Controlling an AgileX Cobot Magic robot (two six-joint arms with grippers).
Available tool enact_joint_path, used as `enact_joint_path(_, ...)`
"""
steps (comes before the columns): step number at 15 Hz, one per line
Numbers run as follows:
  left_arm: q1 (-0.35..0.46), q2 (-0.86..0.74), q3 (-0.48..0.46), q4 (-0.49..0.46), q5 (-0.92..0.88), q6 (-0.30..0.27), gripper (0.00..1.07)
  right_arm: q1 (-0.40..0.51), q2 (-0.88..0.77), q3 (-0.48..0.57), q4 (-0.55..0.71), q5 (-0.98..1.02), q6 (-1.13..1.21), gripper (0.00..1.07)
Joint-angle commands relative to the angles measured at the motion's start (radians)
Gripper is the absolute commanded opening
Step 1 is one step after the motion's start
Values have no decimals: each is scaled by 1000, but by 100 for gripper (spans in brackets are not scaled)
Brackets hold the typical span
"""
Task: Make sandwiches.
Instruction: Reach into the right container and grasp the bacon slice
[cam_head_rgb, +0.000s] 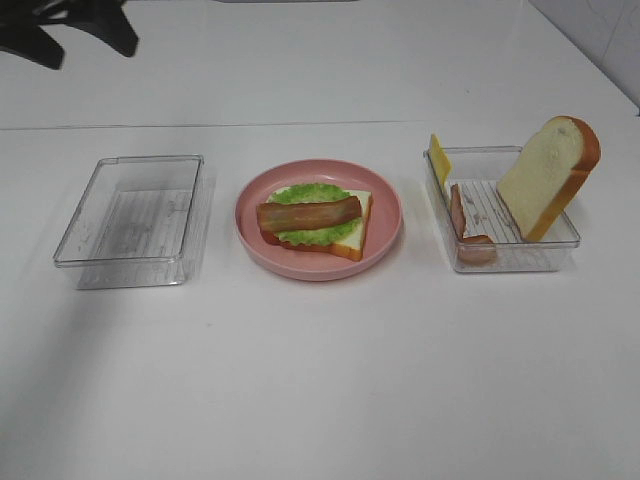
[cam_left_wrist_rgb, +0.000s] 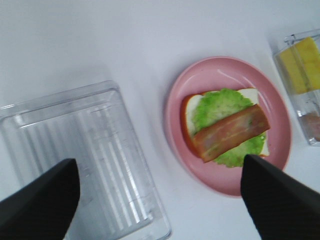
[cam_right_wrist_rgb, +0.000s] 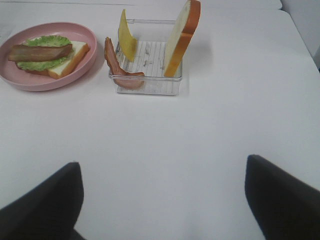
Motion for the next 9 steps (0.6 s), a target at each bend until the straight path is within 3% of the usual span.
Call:
enact_joint_path(1,6,-115,-5,191,110,-99,83,-1,-6,-1,-1,-11,2,83)
enact_joint_path(3,6,-208,-5,298,224,-152,83,-1,-6,-1,-1,-11,2,83)
enact_joint_path(6,6,-347,8,324,340,-167,83,-1,-6,-1,-1,-11,2,83)
enact_joint_path(7,6,-471,87,324,343,-167,83,-1,-6,-1,-1,-11,2,83)
enact_joint_path(9,6,-572,173,324,324,-169,83,-1,-6,-1,-1,-11,2,83)
